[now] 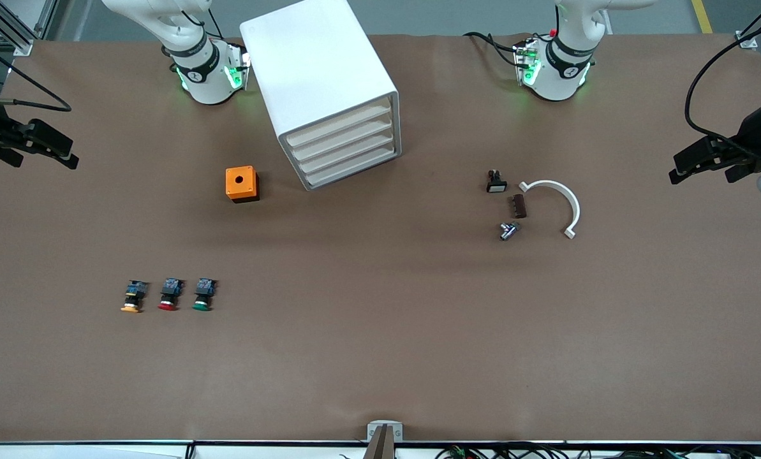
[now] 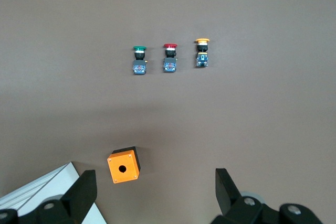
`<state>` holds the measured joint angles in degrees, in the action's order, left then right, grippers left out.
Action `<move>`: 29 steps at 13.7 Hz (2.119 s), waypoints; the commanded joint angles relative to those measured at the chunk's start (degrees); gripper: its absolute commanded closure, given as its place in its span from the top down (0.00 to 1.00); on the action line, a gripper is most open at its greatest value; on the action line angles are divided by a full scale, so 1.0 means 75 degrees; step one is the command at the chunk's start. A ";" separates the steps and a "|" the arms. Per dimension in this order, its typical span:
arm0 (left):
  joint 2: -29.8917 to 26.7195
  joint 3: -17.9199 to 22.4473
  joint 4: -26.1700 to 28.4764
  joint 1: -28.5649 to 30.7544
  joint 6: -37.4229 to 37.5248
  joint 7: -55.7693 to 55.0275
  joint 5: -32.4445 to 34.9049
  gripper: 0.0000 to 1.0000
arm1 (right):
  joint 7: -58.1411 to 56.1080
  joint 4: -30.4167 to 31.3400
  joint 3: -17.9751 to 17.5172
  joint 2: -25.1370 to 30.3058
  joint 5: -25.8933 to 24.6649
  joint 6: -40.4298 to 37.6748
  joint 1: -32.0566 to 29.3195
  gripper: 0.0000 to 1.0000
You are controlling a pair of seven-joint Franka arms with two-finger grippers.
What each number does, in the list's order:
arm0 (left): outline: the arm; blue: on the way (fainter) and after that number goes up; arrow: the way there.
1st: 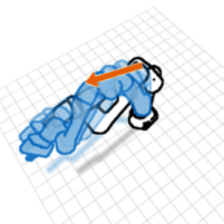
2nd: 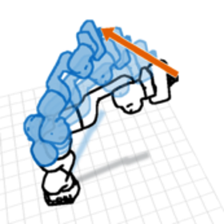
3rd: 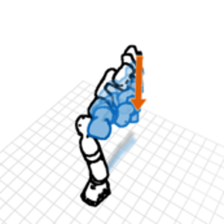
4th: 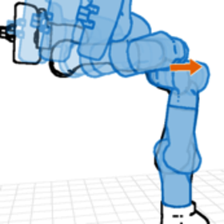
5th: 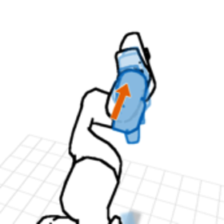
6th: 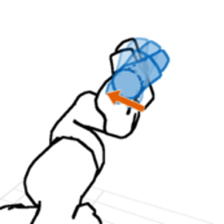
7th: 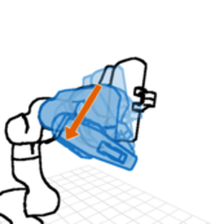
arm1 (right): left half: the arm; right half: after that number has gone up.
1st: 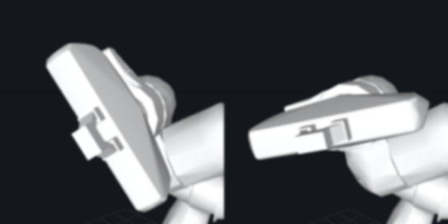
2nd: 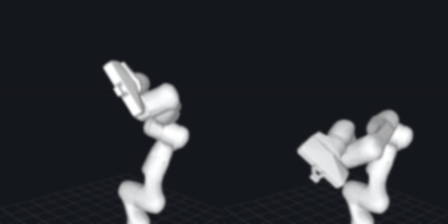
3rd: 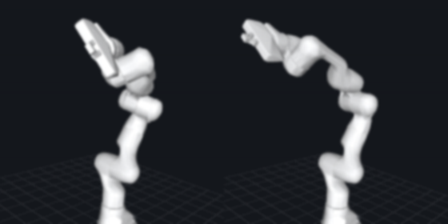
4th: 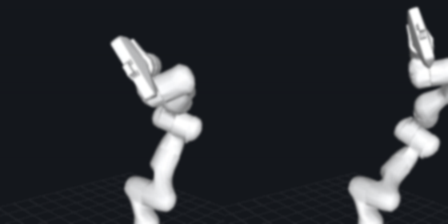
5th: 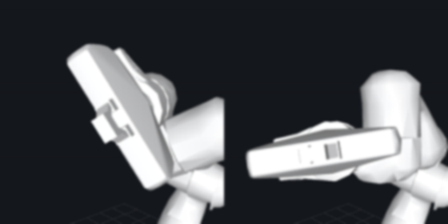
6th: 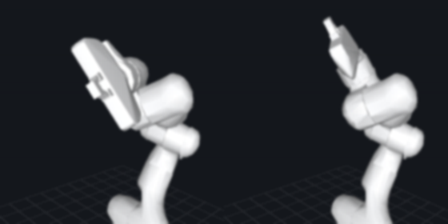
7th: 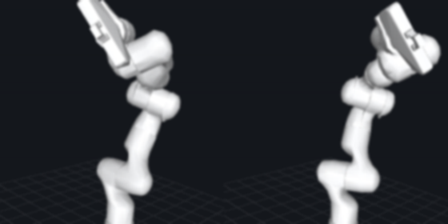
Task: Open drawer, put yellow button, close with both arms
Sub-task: 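Reach the left gripper toward the handle of the white cabinet's drawer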
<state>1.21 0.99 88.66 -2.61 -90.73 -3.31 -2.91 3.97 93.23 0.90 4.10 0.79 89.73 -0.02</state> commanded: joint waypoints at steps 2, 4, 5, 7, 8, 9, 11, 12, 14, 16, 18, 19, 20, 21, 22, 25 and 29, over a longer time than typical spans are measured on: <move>0.0073 0.0008 -0.0162 -0.0004 0.0015 0.0054 0.0142 1.00 | 0.0244 0.0214 -0.0085 0.0238 -0.0023 0.0001 -0.0044 1.00; 0.0061 0.0008 -0.0162 0.0020 0.0027 0.0089 0.0026 1.00 | 0.0232 0.0214 -0.0085 0.0238 -0.0035 0.0001 -0.0044 1.00; 0.0003 -0.0003 -0.0162 0.0008 0.0073 0.0078 -0.0115 1.00 | 0.0232 0.0214 -0.0085 0.0227 -0.0035 0.0001 -0.0044 1.00; -0.0090 -0.0027 -0.0173 -0.0004 0.0144 -0.0399 -0.0862 1.00 | 0.0232 0.0214 -0.0085 0.0227 -0.0035 0.0001 -0.0044 1.00; -0.0103 -0.0027 -0.0197 0.0008 0.0179 -0.0681 -0.1226 1.00 | 0.0232 0.0214 -0.0085 0.0227 -0.0035 -0.0011 -0.0044 1.00; -0.0103 -0.0015 -0.0301 0.0019 0.0202 -0.0823 -0.1728 1.00 | 0.0232 0.0214 -0.0085 0.0227 -0.0047 -0.0023 -0.0044 1.00; -0.0103 -0.0027 -0.0326 -0.0004 0.0250 -0.1174 -0.2468 1.00 | 0.0232 0.0214 -0.0085 0.0227 -0.0047 -0.0034 -0.0044 1.00; -0.0091 -0.0038 -0.0326 -0.0050 0.0250 -0.1501 -0.2831 1.00 | 0.0232 0.0214 -0.0085 0.0215 -0.0058 -0.0058 -0.0044 1.00; -0.0044 -0.0085 -0.0303 -0.0109 0.0250 -0.2308 -0.3628 1.00 | 0.0221 0.0180 -0.0085 0.0192 -0.0082 -0.0058 -0.0044 1.00; -0.0009 -0.0307 -0.0326 -0.0249 0.0238 -0.3281 -0.4215 1.00 | 0.0151 0.0074 -0.0085 0.0168 -0.0082 -0.0070 -0.0068 1.00; 0.0119 -0.0634 -0.0326 -0.0343 0.0203 -0.4276 -0.4707 1.00 | 0.0173 -0.0020 -0.0073 0.0133 -0.0070 -0.0081 -0.0068 1.00; 0.0248 -0.0752 -0.0338 -0.0378 0.0203 -0.4861 -0.5046 1.00 | 0.0127 -0.0055 -0.0073 0.0110 -0.0082 -0.0081 -0.0079 1.00; 0.0423 -0.0951 -0.0349 -0.0402 0.0203 -0.5343 -0.5282 1.00 | 0.0139 -0.0101 -0.0062 0.0040 -0.0082 -0.0081 -0.0114 1.00; 0.0668 -0.1185 -0.0407 -0.0460 0.0179 -0.5858 -0.5458 1.00 | 0.0208 -0.0079 -0.0050 -0.0077 -0.0082 -0.0116 -0.0126 1.00; 0.0949 -0.1338 -0.0640 -0.0472 0.0179 -0.6397 -0.5564 1.00 | 0.0151 -0.0090 -0.0038 -0.0124 -0.0094 -0.0232 -0.0126 1.00; 0.1875 -0.1656 -0.1203 -0.0962 0.0063 -0.8482 -0.5589 1.00 | 0.0162 -0.0078 -0.0027 -0.0685 -0.0001 -0.0199 -0.0185 1.00; 0.2954 -0.1656 -0.1650 -0.1713 -0.0219 -1.1026 -0.5589 1.00 | 0.0080 -0.0207 -0.0027 -0.1846 0.0012 0.0397 -0.0641 1.00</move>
<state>18.84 -11.38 80.04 -13.55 -92.53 -78.00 -44.09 4.59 93.54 1.35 -5.92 0.77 91.42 -2.27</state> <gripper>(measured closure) 0.000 0.000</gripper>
